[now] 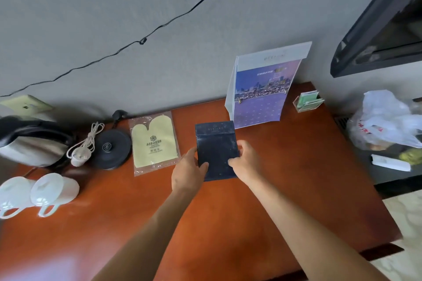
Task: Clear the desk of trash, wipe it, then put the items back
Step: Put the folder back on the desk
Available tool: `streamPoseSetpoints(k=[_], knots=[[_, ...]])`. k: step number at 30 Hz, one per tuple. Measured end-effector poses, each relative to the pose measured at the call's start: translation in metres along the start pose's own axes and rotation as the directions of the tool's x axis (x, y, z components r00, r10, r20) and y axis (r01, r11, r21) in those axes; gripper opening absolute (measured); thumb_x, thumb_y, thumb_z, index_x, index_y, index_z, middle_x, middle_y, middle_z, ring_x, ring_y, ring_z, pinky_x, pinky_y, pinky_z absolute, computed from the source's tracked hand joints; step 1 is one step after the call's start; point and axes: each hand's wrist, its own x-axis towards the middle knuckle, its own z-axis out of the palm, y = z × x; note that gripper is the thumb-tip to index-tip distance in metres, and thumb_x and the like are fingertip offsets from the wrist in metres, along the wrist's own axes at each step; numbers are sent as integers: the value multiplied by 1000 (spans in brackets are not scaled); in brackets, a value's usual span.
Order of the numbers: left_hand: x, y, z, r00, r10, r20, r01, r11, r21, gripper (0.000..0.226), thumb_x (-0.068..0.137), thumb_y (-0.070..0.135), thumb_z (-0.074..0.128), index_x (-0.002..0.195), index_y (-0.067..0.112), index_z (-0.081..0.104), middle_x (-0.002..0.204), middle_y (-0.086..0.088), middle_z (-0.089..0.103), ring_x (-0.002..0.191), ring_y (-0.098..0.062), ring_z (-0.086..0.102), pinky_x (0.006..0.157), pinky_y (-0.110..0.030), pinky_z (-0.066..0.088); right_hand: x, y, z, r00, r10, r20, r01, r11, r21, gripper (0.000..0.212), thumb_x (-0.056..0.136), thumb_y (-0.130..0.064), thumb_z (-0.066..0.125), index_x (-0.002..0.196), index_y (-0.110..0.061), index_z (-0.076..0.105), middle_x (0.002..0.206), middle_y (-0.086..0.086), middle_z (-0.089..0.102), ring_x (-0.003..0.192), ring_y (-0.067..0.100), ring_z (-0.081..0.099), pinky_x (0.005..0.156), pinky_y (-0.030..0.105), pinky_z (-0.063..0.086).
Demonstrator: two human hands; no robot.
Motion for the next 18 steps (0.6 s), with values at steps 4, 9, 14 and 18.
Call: streamPoseSetpoints(k=[4, 9, 14, 18], knots=[[45, -6, 18, 999, -43, -6, 43, 999, -22, 53, 96, 27, 69, 145, 29, 50, 92, 6, 63, 79, -14, 65, 72, -41, 62, 46, 4, 18, 999, -35, -19, 35, 999, -23, 45, 83, -4, 76, 115, -29, 60, 112, -6, 63, 101, 18, 66, 71, 27, 60], [86, -18, 39, 996, -93, -17, 93, 995, -38, 42, 96, 25, 68, 136, 27, 55, 109, 1, 68, 93, -21, 67, 80, -45, 61, 90, 8, 47, 1000, -28, 4, 28, 983, -180, 72, 85, -4, 75, 149, -18, 46, 142, 6, 51, 131, 27, 51, 106, 40, 51], [109, -25, 49, 998, -62, -9, 62, 998, -8, 49, 99, 23, 66, 145, 20, 51, 124, -4, 60, 107, -25, 62, 91, -43, 58, 101, 19, 65, 990, -139, 30, 139, 901, -411, 75, 92, -16, 74, 155, -13, 34, 159, 4, 37, 144, 27, 34, 118, 36, 33], [108, -33, 54, 997, 72, -21, -68, 985, 158, 62, 97, 35, 69, 152, 17, 45, 148, 1, 46, 133, -22, 47, 106, -42, 51, 104, 33, 70, 953, -268, 141, 303, 818, -490, 87, 90, -30, 77, 159, -12, 27, 168, 7, 20, 155, 27, 17, 126, 42, 24]])
